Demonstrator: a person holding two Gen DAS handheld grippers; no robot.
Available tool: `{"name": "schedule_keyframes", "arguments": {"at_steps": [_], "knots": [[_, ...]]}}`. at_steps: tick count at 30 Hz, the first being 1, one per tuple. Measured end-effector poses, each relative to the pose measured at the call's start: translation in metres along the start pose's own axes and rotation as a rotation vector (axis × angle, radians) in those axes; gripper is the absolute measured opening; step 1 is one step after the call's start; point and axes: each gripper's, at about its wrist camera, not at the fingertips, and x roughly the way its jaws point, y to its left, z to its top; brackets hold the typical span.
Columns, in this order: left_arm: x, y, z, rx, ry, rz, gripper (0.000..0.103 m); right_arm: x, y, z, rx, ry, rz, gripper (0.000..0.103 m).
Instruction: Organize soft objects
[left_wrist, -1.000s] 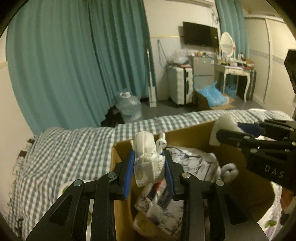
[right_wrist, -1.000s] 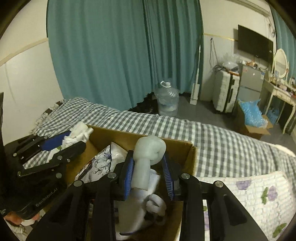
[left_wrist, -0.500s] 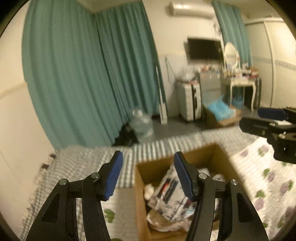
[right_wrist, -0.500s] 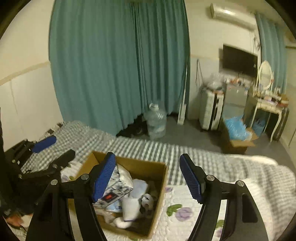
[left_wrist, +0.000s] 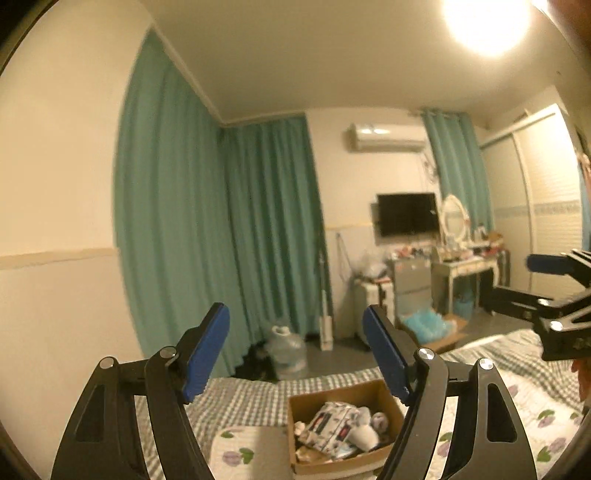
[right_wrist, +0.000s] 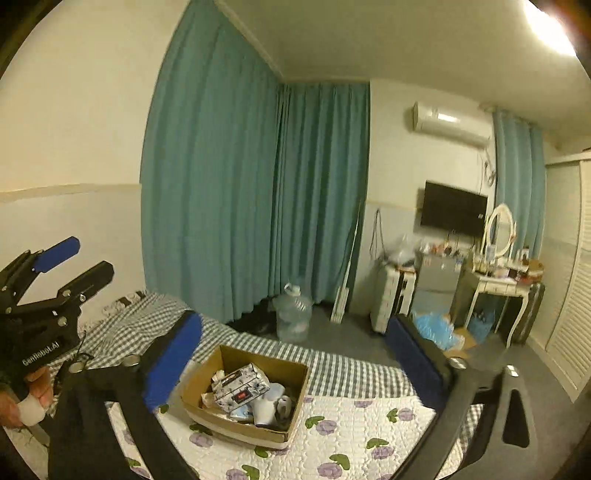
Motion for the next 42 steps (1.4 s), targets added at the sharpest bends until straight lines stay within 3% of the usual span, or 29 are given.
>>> {"name": "schedule_keyframes", "arguments": {"at_steps": [2, 10, 16, 21, 28, 42], "knots": [[-0.018, 0.005, 0.001, -0.019, -0.021, 0.028, 0.083, -0.014, 0.005, -0.006, -0.004, -0.018, -0.012, 0.103], [-0.046, 0.021, -0.030, -0.098, -0.060, 0.074, 0.084, -0.015, 0.021, -0.076, 0.103, -0.004, 0.029, 0.103], [-0.018, 0.017, -0.094, -0.094, 0.046, 0.111, 0.084, 0.022, 0.035, -0.146, 0.144, 0.040, 0.035, 0.103], [0.006, 0.012, -0.140, -0.113, 0.167, 0.084, 0.084, 0.061, 0.039, -0.188, 0.158, 0.133, 0.020, 0.103], [0.014, 0.007, -0.165, -0.104, 0.241, 0.094, 0.084, 0.075, 0.042, -0.198, 0.154, 0.173, 0.015, 0.103], [0.012, 0.008, -0.181, -0.092, 0.271, 0.080, 0.084, 0.074, 0.042, -0.196, 0.144, 0.168, 0.002, 0.103]]}}
